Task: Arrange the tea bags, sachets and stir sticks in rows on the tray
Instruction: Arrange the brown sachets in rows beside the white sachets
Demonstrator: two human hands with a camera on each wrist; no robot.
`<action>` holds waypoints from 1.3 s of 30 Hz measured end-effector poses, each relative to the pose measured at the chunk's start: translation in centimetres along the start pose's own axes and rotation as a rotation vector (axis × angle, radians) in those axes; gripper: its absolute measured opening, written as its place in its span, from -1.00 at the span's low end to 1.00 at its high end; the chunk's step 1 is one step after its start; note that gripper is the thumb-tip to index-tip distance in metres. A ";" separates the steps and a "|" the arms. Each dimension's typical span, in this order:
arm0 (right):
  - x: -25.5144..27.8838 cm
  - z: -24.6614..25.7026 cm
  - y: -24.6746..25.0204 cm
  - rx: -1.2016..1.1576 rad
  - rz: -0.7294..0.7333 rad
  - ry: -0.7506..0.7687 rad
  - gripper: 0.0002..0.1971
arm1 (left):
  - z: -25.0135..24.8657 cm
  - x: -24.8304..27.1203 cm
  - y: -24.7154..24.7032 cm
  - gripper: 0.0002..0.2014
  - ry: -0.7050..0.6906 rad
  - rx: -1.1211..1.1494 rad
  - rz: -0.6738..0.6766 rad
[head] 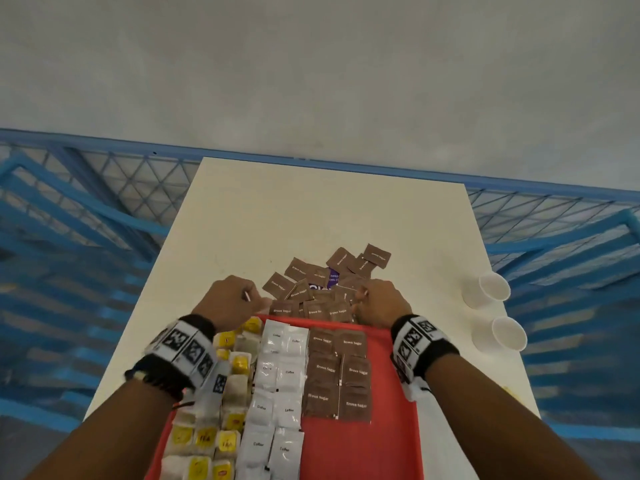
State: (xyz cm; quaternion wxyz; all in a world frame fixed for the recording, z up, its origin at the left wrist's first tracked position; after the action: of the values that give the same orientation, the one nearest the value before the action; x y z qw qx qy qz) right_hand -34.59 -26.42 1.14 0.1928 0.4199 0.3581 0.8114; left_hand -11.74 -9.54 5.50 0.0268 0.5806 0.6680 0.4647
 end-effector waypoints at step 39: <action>6.5 -1.6 1.6 -1.361 0.033 0.055 -0.79 | -6.1 -4.1 -4.1 -0.90 0.010 0.980 0.289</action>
State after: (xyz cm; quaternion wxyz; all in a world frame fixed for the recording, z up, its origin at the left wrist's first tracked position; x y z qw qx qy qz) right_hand -39.62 -24.15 5.28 0.3924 0.1897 -0.2337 0.8692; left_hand -16.93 -16.00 4.20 -0.3162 0.6094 0.7204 0.0986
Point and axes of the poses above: each hand's wrist, its own x-axis away from the middle knuckle, its own y-axis out of the back of the hand, z = x × y, the point moved 4 cm from there along -x, towards the middle knuckle, and after that the axes turned 9 degrees about z, right-handed, at the moved point
